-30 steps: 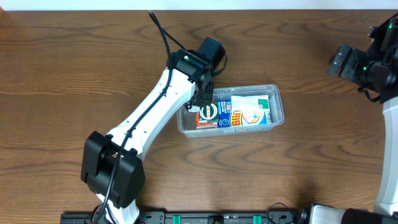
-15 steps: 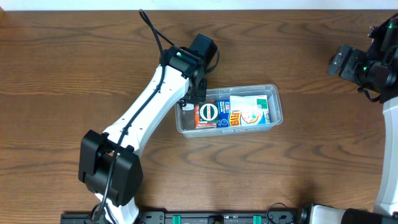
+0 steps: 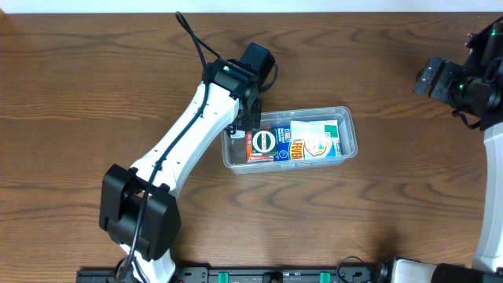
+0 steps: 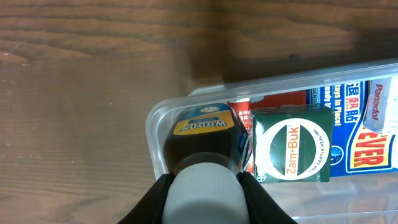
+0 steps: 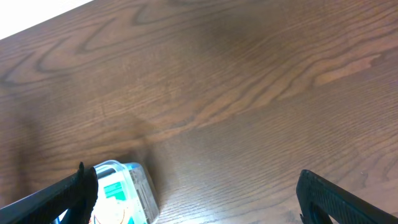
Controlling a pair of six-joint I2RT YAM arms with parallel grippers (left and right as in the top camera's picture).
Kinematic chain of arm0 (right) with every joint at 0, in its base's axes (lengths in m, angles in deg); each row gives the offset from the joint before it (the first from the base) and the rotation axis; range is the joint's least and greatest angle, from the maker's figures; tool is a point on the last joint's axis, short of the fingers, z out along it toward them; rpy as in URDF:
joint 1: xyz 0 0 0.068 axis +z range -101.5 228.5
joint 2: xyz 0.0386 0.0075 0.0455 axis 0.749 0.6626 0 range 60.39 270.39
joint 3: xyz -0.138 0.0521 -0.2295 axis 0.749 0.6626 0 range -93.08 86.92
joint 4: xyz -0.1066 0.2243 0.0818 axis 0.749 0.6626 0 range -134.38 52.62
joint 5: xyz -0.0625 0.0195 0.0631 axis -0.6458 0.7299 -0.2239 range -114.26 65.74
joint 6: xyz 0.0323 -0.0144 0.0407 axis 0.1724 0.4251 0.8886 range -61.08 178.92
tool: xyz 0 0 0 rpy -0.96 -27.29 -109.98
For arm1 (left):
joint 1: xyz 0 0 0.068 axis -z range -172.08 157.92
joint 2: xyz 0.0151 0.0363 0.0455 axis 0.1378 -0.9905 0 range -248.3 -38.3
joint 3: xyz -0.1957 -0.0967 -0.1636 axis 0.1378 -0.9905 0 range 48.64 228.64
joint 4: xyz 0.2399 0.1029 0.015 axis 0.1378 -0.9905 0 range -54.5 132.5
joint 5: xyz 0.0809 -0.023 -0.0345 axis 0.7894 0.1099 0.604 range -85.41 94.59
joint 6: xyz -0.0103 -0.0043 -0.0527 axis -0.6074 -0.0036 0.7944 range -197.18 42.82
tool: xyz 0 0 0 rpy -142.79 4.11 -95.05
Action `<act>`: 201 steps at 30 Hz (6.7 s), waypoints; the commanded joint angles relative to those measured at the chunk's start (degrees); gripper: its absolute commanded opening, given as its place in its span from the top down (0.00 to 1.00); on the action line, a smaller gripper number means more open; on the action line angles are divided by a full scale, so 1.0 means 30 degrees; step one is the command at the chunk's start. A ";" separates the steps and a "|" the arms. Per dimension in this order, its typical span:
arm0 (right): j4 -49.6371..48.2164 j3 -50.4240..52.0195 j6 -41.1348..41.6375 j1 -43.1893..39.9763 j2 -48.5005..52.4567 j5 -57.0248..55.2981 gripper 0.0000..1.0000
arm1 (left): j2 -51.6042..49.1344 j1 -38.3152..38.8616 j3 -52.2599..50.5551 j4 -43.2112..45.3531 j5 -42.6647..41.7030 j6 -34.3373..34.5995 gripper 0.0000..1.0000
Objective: Pack container
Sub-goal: 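Lower the bottle upright into the container's left corner, then open the left gripper and retract the left arm down-left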
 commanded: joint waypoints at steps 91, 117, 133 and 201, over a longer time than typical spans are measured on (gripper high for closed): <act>-0.0007 -0.0073 0.0204 -0.0138 0.0036 0.0138 0.01 | 0.1559 -0.1231 -0.3475 0.2914 0.1202 1.3515 0.91; -0.0007 -0.0073 0.0197 -0.0138 0.0036 0.0138 0.01 | 0.0029 -0.1224 -0.3519 0.2288 0.0182 1.4032 0.57; 0.0000 -0.0073 0.0204 -0.0138 0.0036 0.0138 0.01 | 0.0146 -0.1224 -0.3512 0.3373 -0.1639 1.0790 0.43; 0.0000 -0.0073 0.0204 -0.0138 0.0036 0.0138 0.01 | 1.8768 -0.3111 -1.0775 0.2441 -0.3665 -0.9071 0.02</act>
